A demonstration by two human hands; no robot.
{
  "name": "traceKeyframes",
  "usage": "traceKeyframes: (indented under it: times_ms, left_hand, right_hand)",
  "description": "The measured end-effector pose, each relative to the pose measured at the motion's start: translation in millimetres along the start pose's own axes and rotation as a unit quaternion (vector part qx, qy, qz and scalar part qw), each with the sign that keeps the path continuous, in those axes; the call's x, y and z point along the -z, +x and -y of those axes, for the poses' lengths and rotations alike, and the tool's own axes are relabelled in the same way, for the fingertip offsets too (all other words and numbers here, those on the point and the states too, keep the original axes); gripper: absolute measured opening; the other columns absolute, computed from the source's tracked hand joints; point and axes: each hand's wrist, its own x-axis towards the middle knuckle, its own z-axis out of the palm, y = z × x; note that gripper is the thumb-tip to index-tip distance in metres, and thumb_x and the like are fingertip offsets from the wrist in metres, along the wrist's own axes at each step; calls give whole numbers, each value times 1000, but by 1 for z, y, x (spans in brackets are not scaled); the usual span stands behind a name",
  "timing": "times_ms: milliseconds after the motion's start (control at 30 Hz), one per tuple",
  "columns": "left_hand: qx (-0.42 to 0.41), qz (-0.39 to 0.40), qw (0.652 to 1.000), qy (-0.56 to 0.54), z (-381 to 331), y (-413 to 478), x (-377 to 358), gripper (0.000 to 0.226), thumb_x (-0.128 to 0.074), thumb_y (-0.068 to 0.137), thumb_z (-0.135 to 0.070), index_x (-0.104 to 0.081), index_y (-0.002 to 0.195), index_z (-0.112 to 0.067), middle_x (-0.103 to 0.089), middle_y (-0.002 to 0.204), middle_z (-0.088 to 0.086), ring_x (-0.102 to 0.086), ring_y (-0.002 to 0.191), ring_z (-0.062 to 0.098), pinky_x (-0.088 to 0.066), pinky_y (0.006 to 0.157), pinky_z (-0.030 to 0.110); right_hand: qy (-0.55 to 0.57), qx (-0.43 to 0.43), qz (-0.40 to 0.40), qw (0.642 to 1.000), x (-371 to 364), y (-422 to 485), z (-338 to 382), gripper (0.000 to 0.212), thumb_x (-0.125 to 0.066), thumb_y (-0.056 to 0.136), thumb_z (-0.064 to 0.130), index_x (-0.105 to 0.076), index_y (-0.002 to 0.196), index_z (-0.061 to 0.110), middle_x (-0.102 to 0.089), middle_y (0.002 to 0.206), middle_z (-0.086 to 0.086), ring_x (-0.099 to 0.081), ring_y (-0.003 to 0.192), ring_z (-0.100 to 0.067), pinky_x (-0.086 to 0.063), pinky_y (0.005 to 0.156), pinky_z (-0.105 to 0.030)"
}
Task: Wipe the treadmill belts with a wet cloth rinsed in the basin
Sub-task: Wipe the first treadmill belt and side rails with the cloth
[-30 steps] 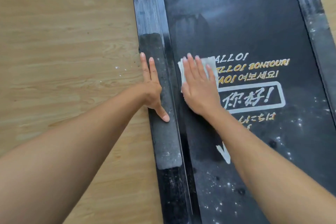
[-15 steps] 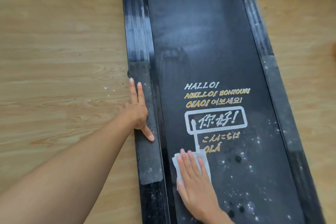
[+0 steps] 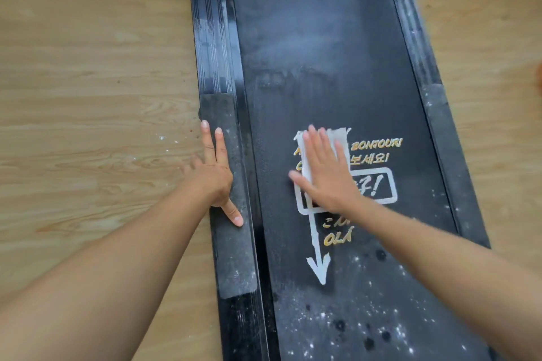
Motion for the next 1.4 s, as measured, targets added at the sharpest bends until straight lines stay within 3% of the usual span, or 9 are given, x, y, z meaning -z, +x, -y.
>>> traceKeyframes:
  times_ms: [133,200,300,500,700,833,1000,1133,1400]
  left_hand:
    - [-3,-3,1000,7,2,-3,2,193,-94,29,-72,64,120,-9,76,118,21,-12,156,48,-26,123,62]
    - [7,1,1000,7,0,-7,2,194,-93,27,-74,64,121,-9,76,117,21,-13,156,49,-26,122,63]
    - [23,14,1000,12,-5,-11,5,193,-91,26,-76,65,117,-9,77,115,21,-13,156,48,-26,121,66]
    - [45,28,999,5,-11,-9,8,198,-89,17,-80,66,120,-11,77,116,18,-10,157,49,-23,120,71]
    - [20,21,1000,7,-10,-2,3,198,-84,12,-80,64,124,-14,77,118,13,-4,159,45,-24,120,70]
    - [18,26,999,7,-10,4,0,192,-79,3,-81,71,106,-19,80,111,9,5,158,49,-25,122,65]
    - [53,35,998,11,-18,-5,2,187,-81,16,-77,69,106,-11,77,111,16,18,155,49,-14,127,60]
    - [48,50,998,-1,-18,-5,3,189,-88,21,-73,71,104,-13,79,110,13,19,155,47,-17,125,62]
    - [45,34,998,23,-22,-3,4,192,-83,13,-77,68,112,-12,77,118,15,13,157,49,-21,126,58]
  right_hand:
    - [-122,196,231,945,4,-150,-56,92,-22,105,75,22,164,21,31,171,0,32,157,-17,14,128,-46]
    - [-144,245,263,922,13,-170,-90,90,-23,106,73,18,165,20,27,173,-1,28,158,-18,15,128,-44]
    - [-163,250,180,937,-14,-183,-99,90,-23,107,72,6,168,13,13,176,-9,17,162,-26,2,127,-53]
    - [0,56,52,997,-62,-200,-27,88,-31,107,67,1,169,13,12,177,-5,11,163,-27,-3,127,-58]
    - [89,-59,-98,990,-4,8,-34,90,-28,102,74,-2,169,21,9,177,1,12,163,-17,5,131,-49]
    - [77,-134,-94,984,51,116,-68,96,-24,98,80,-1,169,20,8,177,-2,11,163,-20,3,130,-55]
    - [94,-53,-70,992,-33,-84,-26,93,-38,103,69,3,169,17,15,176,-2,16,162,-22,0,130,-56]
    - [38,6,-50,998,-99,-243,8,95,-54,97,67,-23,167,10,-4,177,-10,-17,161,-34,-14,124,-58]
    - [63,-121,-132,982,30,69,-73,92,-26,98,75,-8,169,19,-1,178,-2,2,164,-19,-3,131,-51]
